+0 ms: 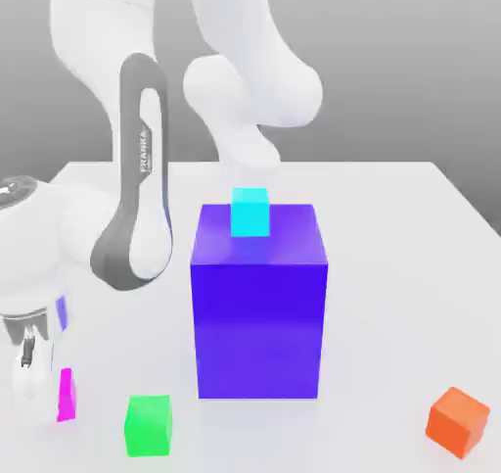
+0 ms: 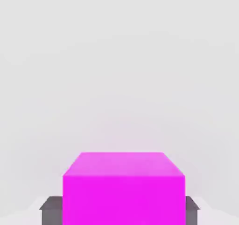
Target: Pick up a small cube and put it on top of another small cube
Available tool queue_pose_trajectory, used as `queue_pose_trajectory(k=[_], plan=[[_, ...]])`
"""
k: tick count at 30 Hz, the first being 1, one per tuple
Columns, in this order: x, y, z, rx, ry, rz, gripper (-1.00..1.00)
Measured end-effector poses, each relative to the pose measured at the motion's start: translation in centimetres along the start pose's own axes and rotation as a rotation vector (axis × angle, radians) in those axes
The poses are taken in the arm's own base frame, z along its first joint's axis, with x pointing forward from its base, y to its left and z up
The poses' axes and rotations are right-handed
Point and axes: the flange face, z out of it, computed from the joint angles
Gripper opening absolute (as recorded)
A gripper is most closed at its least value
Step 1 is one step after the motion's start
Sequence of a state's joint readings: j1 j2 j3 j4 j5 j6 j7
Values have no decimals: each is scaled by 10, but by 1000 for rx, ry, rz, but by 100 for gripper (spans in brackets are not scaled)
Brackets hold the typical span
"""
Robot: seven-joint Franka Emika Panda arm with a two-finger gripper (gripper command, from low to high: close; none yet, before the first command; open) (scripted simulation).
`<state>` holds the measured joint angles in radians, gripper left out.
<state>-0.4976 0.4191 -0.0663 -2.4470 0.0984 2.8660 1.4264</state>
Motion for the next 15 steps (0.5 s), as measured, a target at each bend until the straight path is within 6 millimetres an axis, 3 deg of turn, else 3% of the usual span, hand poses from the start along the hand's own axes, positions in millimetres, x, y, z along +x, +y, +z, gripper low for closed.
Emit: queue_pose_trajectory(k=[2,7,13,15], plan=[[0,0,3,-1,0,1,-100],[-2,0,-51,-1,-1,-2,-100],[-110,15,-98,-1,-8,-137,-100],[-134,21,-97,0,-3,-170,-100]])
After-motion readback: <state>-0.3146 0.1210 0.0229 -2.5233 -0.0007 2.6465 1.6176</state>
